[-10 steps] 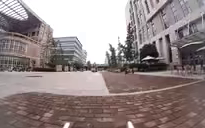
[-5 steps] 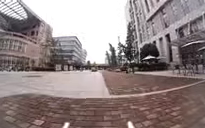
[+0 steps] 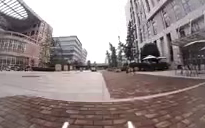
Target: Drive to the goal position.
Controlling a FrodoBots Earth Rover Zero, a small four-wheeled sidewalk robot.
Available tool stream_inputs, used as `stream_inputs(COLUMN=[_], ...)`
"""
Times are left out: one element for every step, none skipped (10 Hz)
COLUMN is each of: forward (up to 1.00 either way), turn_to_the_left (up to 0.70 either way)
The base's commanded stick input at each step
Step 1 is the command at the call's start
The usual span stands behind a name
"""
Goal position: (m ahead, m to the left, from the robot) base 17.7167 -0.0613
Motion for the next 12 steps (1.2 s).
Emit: stream_inputs(forward=[0.45, 0.45, 0.45, 0.45, 0.45, 0.45, 0.45, 0.45, 0.45, 0.45, 0.45, 0.45], turn_to_the_left=[0.0, 0.0, 0.0, 0.0, 0.0, 0.0, -0.23, -0.27, -0.27, -0.27, -0.27, -0.27])
